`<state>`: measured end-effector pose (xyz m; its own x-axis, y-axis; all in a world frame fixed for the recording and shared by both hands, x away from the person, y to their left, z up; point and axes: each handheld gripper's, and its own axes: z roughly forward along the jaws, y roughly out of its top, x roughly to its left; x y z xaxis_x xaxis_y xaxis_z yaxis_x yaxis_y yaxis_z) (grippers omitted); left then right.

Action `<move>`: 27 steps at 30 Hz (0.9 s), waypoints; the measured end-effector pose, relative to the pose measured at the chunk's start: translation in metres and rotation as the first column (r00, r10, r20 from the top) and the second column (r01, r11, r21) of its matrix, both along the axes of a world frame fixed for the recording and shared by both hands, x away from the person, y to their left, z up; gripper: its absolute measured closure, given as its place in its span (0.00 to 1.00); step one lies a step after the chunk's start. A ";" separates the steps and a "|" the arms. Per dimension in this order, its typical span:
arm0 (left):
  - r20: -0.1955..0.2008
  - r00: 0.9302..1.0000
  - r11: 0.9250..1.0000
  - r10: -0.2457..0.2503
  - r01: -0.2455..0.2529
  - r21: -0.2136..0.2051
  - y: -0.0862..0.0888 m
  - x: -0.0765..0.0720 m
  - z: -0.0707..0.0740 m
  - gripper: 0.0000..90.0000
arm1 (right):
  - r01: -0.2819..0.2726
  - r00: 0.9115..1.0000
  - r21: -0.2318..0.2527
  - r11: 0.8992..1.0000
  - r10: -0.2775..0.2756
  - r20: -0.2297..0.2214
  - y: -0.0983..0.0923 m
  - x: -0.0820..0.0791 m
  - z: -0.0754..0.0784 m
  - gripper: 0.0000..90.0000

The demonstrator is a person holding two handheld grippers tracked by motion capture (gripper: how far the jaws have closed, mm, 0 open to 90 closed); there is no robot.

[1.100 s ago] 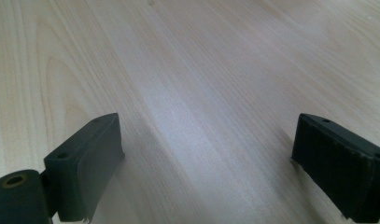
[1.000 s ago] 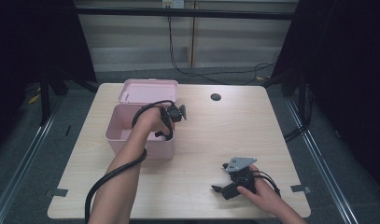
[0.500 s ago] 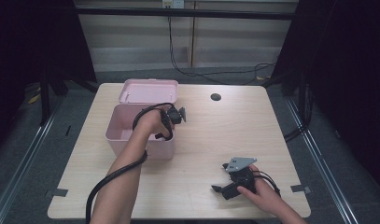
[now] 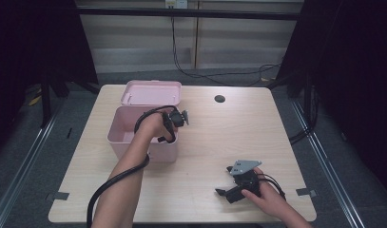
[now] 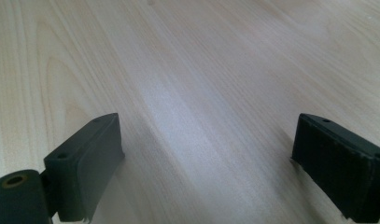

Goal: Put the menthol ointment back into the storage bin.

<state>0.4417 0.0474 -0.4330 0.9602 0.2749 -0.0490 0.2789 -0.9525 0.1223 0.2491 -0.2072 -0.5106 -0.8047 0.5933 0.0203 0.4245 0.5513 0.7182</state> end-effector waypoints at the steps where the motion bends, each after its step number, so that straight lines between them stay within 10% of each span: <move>1: -0.001 1.000 1.000 0.000 0.000 0.003 0.000 0.000 0.001 0.51 | 0.000 1.000 0.000 1.000 0.000 0.000 0.000 0.000 0.000 0.09; 27: 0.000 0.997 0.997 0.071 -0.071 -0.010 0.011 0.001 0.023 0.42 | 0.000 1.000 0.000 1.000 0.000 0.000 0.000 0.000 0.000 0.09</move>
